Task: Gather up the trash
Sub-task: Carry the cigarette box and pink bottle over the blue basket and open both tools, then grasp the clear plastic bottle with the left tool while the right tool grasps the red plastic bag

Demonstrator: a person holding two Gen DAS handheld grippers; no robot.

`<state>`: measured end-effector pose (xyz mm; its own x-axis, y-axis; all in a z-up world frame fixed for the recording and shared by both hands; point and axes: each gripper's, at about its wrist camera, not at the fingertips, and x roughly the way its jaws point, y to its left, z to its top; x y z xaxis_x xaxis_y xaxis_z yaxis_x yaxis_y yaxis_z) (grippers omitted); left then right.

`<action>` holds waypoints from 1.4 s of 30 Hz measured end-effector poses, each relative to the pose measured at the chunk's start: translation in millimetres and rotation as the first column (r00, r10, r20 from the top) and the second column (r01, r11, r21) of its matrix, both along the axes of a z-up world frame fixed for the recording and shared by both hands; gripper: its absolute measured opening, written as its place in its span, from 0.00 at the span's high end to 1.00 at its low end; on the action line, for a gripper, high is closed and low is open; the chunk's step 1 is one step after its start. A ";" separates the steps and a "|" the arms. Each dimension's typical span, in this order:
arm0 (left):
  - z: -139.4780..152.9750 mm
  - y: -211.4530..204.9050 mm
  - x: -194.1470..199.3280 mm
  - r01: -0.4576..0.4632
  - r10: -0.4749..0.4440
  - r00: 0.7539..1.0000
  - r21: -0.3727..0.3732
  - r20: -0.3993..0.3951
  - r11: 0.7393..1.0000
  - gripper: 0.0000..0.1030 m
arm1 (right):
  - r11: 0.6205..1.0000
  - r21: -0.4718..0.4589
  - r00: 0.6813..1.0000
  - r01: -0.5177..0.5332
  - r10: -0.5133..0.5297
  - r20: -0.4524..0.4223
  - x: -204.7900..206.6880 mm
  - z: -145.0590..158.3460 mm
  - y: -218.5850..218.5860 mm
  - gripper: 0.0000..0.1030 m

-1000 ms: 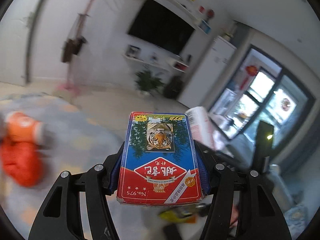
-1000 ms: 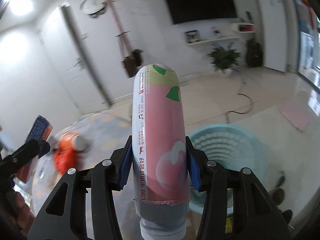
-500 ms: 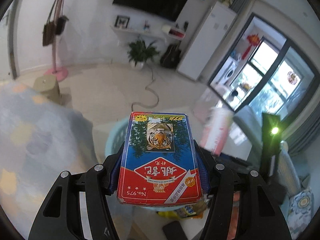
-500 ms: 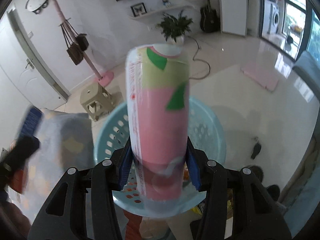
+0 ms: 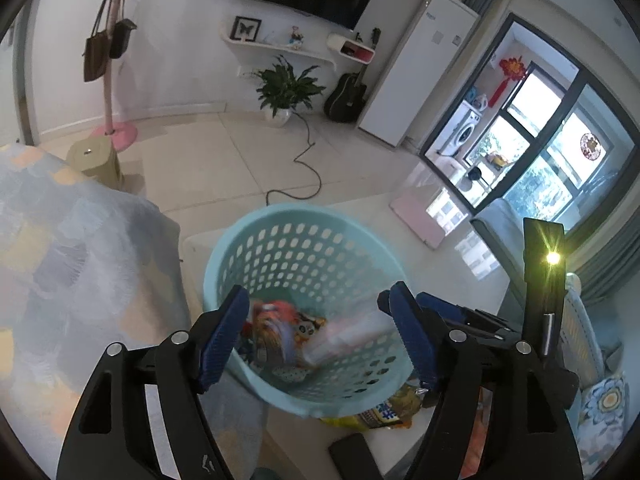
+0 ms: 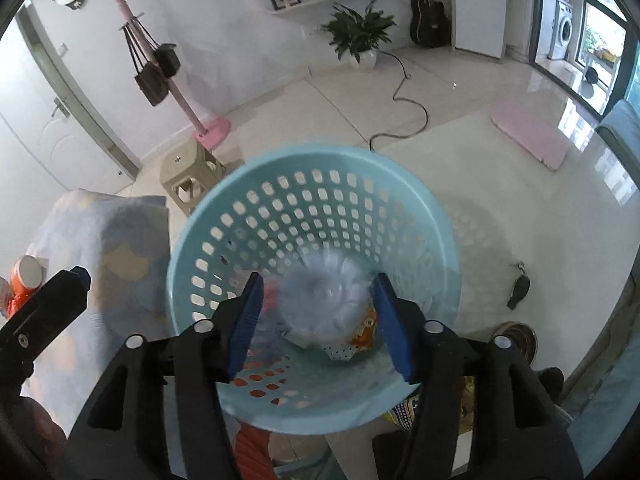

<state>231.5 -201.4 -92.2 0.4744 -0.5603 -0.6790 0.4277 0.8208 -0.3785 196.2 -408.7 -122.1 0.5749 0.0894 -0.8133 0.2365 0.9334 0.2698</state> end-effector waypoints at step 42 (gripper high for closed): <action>58.0 386.5 -130.1 -0.670 0.636 0.729 0.076 0.255 0.738 0.21 | 0.818 -0.119 0.771 -0.563 0.572 0.281 -14.0 90.3 367.2 0.43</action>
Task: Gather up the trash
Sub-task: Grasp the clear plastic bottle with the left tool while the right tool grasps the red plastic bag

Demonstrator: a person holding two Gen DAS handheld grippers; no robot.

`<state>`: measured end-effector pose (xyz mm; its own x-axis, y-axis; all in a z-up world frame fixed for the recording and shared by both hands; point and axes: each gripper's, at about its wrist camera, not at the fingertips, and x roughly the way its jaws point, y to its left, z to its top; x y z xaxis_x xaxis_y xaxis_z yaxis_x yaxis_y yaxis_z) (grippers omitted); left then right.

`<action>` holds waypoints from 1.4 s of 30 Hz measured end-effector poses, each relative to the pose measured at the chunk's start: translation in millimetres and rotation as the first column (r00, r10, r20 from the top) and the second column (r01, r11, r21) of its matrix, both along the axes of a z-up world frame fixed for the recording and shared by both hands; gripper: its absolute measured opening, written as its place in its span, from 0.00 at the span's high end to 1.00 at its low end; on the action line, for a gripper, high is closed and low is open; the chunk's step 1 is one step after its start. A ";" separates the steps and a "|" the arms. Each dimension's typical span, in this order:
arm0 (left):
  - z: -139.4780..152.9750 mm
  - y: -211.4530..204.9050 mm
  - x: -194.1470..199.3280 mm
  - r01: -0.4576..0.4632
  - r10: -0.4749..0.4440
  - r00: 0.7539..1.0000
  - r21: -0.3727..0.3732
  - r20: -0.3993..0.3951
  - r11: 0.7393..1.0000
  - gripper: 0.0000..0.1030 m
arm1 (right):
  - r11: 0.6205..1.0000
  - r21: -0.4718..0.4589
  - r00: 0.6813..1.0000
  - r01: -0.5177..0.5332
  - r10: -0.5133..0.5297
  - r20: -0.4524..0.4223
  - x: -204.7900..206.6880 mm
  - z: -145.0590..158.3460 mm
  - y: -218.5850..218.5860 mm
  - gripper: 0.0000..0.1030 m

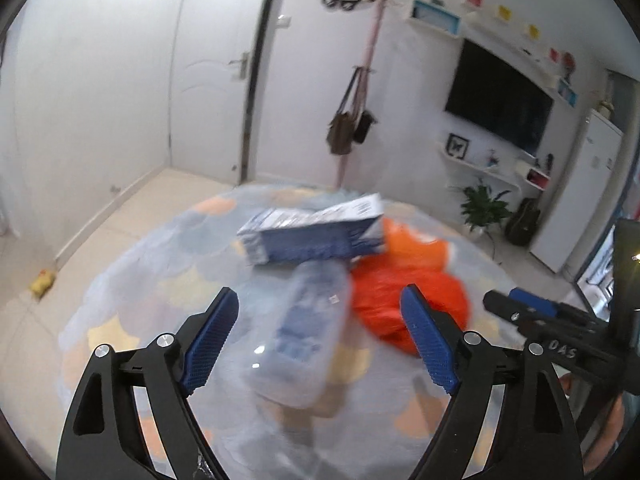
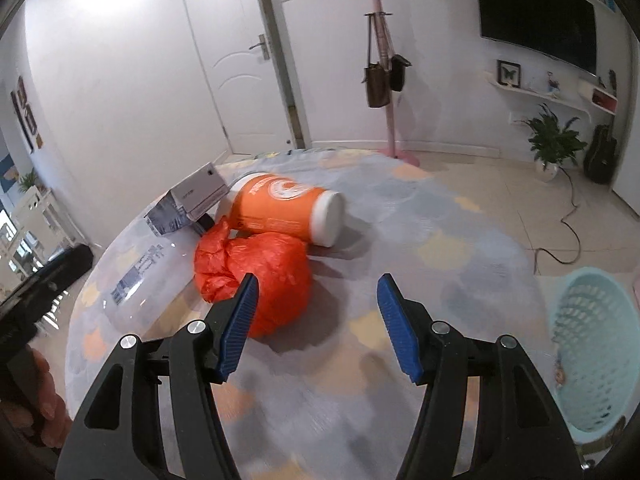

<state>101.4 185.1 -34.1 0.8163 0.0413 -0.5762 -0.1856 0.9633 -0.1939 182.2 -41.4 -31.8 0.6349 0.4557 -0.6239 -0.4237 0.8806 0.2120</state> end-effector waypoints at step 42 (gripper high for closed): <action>-42.1 -33.3 -25.4 0.086 -0.100 0.987 -0.116 -0.125 0.990 0.44 | 0.996 -0.014 0.995 -0.094 0.093 -0.039 -2.9 -23.1 16.9 0.69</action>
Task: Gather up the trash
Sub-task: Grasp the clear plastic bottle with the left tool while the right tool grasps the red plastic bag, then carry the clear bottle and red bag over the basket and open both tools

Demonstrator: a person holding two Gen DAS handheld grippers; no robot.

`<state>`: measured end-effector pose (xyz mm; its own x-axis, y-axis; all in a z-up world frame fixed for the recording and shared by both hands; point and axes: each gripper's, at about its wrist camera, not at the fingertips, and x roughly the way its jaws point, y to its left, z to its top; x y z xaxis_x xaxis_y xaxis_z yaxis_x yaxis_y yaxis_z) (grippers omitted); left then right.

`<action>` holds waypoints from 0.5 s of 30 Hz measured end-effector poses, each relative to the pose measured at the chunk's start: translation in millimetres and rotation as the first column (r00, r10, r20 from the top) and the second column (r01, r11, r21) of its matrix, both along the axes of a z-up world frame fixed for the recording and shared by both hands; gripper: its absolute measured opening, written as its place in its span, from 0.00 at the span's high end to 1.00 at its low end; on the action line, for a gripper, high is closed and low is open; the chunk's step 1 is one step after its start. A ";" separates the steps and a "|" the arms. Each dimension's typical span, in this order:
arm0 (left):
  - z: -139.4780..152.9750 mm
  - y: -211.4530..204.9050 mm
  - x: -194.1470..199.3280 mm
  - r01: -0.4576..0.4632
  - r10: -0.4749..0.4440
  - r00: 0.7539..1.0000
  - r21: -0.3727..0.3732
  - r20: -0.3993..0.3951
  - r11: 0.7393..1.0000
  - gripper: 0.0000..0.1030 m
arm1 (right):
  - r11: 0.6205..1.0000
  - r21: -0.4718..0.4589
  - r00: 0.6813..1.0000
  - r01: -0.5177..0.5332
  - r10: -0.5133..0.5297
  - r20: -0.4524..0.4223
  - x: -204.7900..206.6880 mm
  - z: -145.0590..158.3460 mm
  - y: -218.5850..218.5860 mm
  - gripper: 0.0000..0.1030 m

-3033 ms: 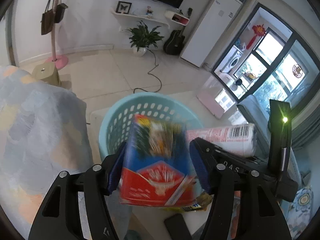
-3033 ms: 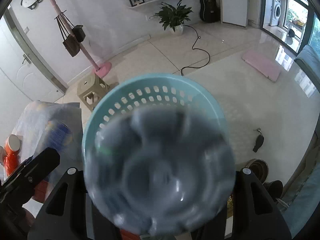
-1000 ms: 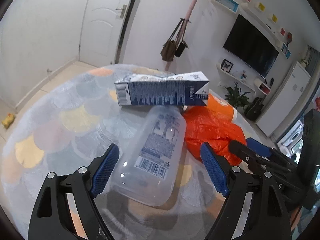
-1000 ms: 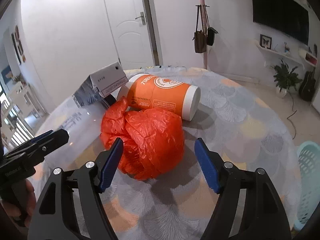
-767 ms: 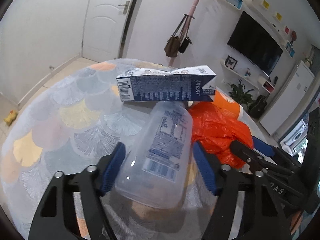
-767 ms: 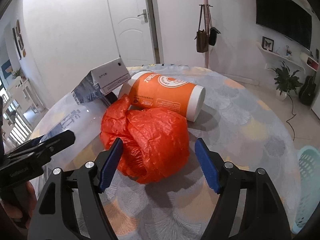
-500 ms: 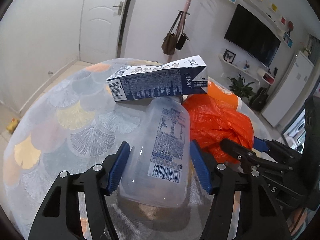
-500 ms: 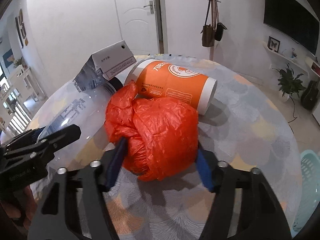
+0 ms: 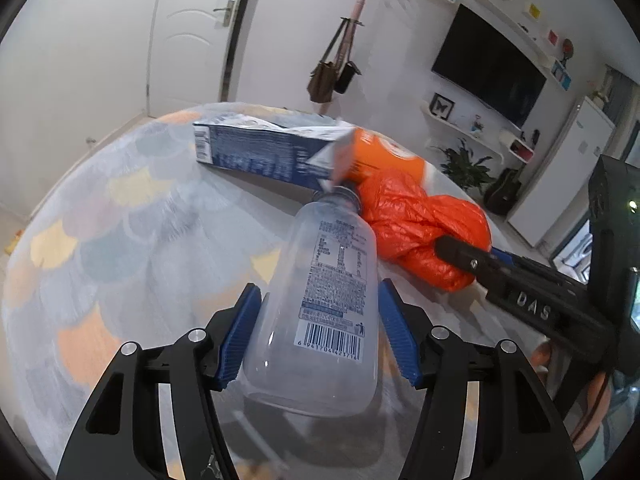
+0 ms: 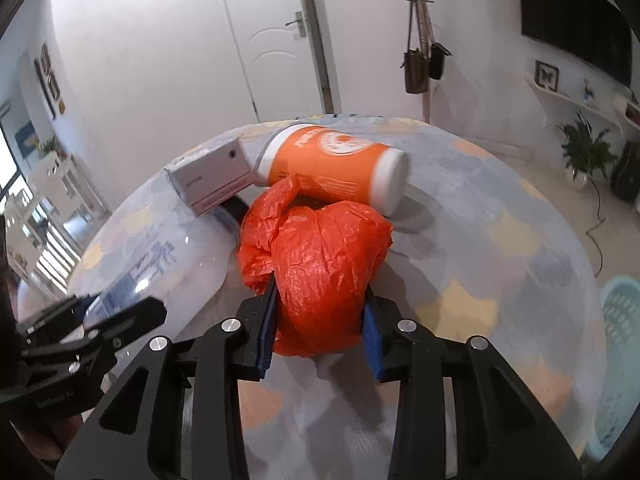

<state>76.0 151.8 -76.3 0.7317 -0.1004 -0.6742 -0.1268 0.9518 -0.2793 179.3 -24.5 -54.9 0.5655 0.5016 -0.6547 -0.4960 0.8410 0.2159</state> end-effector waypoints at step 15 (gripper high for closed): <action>36.0 -56.4 -25.4 0.128 -0.120 0.986 -0.062 0.119 0.990 0.49 | 0.987 0.091 0.988 0.133 -0.140 0.067 -31.9 37.5 -93.5 0.69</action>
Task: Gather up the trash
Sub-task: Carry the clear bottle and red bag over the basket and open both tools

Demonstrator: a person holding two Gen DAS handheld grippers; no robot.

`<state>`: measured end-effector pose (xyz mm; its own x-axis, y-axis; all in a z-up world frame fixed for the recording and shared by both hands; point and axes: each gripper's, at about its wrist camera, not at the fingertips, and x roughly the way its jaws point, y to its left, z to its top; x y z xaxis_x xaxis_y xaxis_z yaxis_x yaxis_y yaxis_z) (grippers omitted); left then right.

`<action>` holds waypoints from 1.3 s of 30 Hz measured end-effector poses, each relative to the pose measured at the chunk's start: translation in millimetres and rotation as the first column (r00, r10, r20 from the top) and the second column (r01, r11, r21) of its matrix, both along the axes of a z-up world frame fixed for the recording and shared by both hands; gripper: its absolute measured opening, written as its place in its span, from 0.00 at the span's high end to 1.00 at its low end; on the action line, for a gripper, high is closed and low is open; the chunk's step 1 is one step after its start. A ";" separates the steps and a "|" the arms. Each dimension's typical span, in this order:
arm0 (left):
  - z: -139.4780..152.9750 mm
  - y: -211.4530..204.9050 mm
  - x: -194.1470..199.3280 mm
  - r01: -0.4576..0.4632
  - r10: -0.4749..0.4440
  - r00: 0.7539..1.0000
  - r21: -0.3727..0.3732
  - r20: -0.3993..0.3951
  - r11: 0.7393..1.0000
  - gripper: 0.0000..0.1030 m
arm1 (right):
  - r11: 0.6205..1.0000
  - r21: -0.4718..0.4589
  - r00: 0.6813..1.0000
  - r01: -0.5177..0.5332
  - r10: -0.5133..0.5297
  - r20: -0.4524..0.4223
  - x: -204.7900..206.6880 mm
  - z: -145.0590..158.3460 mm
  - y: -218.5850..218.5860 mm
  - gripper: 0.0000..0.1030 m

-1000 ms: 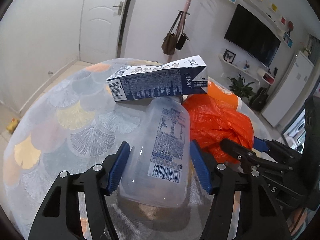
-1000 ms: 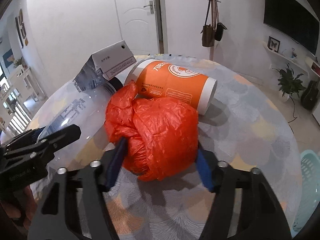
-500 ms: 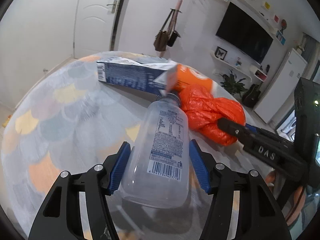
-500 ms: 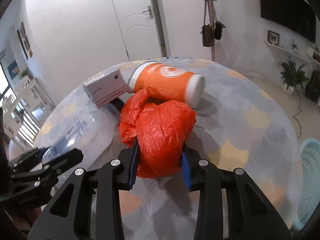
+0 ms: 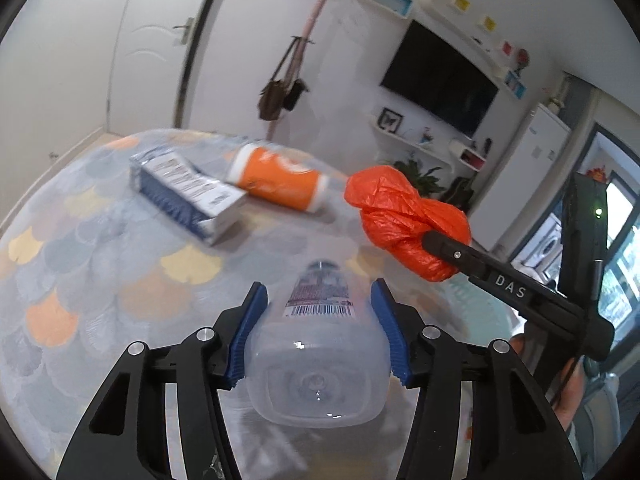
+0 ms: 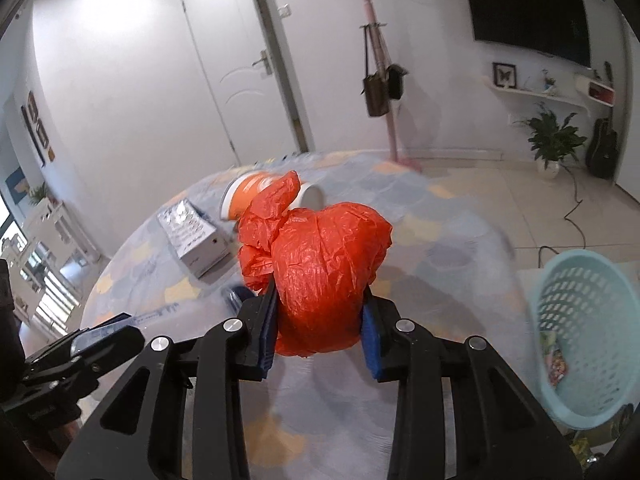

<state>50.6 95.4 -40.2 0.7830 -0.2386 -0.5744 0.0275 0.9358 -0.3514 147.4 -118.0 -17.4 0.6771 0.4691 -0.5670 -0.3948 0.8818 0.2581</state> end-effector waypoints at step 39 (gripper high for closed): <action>8.9 -127.0 56.7 0.220 -0.219 0.975 0.078 -0.028 0.972 0.45 | 0.971 0.042 0.968 0.237 -0.240 0.072 -24.7 16.7 -135.2 0.69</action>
<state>107.3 -31.6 -31.4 0.7056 -0.3559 -0.6127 0.2296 0.9329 -0.2776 122.6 -253.2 -0.7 0.8121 0.3065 -0.4964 -0.1938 0.9443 0.2660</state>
